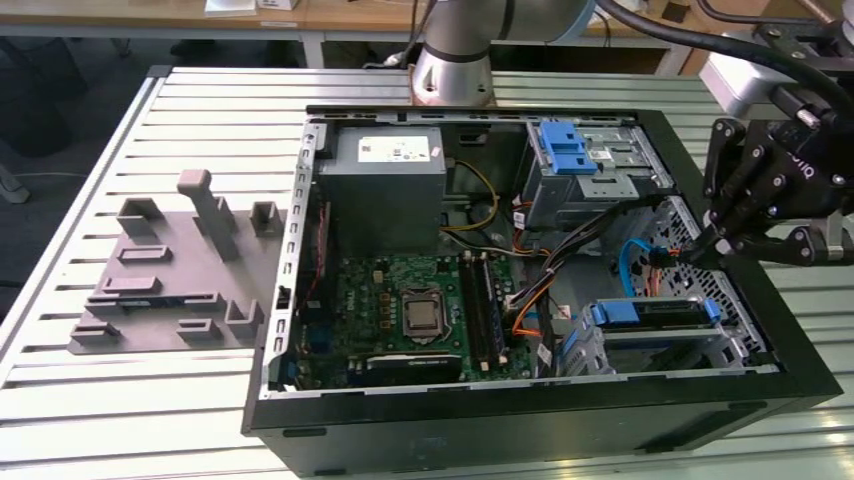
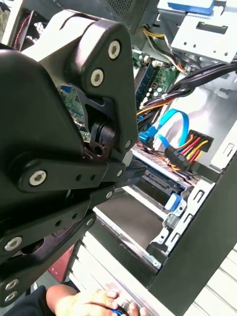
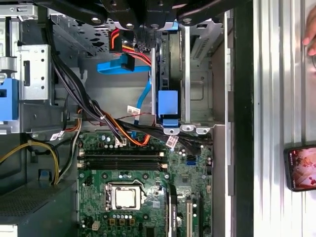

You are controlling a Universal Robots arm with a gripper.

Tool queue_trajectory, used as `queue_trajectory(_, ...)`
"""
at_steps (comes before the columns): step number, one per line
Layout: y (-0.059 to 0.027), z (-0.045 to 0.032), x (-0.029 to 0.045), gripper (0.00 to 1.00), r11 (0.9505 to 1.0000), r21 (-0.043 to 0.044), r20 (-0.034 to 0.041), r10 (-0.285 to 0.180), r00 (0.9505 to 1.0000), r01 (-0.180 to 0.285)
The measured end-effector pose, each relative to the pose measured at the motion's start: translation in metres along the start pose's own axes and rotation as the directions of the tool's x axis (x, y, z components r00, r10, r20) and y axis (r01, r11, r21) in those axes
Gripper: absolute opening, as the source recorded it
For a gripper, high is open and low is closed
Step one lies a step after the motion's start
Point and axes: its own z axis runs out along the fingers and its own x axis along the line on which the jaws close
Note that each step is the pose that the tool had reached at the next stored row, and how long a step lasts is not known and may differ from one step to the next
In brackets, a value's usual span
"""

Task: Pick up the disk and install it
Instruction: 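Insert the first disk wire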

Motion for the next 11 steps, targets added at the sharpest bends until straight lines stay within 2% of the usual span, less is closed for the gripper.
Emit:
queue_trajectory(6, -0.0027, 0.0061, -0.0013, 0.11, 0.9992, 0.0015, 0.0006, 0.041, 0.9992, -0.041)
queue_trajectory(11, -0.0056, 0.0093, -0.0044, 0.11, 0.9984, 0.0021, 0.0004, 0.056, 0.9984, -0.056)
